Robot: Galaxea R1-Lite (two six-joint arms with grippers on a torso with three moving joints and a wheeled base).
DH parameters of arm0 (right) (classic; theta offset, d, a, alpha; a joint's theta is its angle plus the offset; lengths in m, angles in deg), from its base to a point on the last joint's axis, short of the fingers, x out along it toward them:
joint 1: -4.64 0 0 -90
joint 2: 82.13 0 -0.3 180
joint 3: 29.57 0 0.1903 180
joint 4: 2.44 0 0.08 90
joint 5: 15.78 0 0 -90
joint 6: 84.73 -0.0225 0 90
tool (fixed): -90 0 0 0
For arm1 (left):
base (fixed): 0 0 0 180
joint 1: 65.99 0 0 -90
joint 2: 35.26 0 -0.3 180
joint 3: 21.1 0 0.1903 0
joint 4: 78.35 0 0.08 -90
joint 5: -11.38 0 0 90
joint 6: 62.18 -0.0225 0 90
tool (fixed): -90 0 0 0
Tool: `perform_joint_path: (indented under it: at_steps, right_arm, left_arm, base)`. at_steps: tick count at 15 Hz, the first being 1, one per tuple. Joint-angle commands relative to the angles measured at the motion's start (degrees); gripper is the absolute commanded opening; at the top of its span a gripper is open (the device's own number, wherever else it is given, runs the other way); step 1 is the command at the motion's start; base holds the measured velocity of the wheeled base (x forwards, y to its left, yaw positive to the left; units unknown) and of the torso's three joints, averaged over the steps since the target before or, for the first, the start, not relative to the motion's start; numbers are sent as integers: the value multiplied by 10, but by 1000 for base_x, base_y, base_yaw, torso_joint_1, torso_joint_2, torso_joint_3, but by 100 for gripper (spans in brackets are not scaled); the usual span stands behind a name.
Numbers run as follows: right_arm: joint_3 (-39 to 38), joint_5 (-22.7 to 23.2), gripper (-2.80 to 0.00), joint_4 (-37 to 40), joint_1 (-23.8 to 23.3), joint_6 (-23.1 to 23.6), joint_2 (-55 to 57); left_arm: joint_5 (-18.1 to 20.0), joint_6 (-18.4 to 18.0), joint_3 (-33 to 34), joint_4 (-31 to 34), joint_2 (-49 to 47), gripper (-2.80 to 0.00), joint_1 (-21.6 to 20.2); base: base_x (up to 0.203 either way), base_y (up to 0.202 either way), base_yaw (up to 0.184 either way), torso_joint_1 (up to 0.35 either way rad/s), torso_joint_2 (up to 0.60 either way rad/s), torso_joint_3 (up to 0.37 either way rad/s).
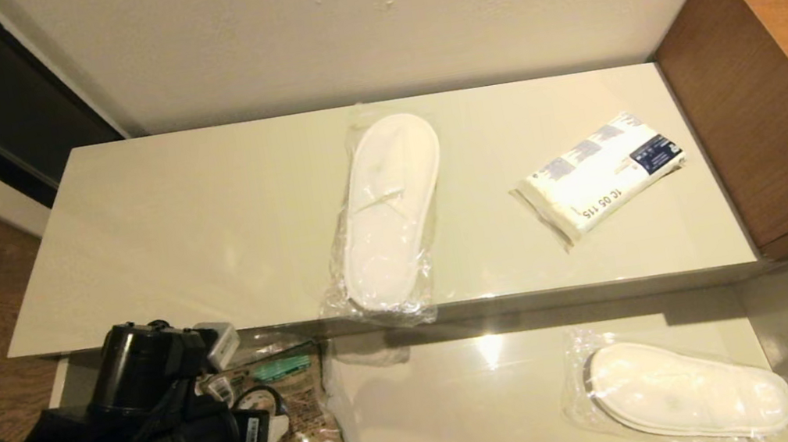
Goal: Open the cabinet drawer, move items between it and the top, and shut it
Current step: Put the adhesive tape in the drawer
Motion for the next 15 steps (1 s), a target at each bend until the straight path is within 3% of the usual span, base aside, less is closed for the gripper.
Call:
perform_joint_path:
  at_steps: [1,4,7,11,15]
  right_arm:
    - [0,0,-280,0,0,0,0]
    - [0,0,-280,0,0,0,0]
    - [0,0,-280,0,0,0,0]
    - [0,0,-280,0,0,0,0]
    - [0,0,-280,0,0,0,0]
  left_arm:
    - [-8,10,12,-32,-85,-280,-4]
    - [-42,71,29,-115,-137,-280,-5]
    - [-66,71,57,-184,-165,-280,-6]
    - [-107,78,32,-191,-204,-280,-6]
    - [-124,86,23,-221,-221,-280,-5]
  base:
    - [0,0,0,0,0,0]
    - [0,0,0,0,0,0]
    - [0,0,0,0,0,0]
    - [0,0,0,0,0,0]
    - [0,0,0,0,0,0]
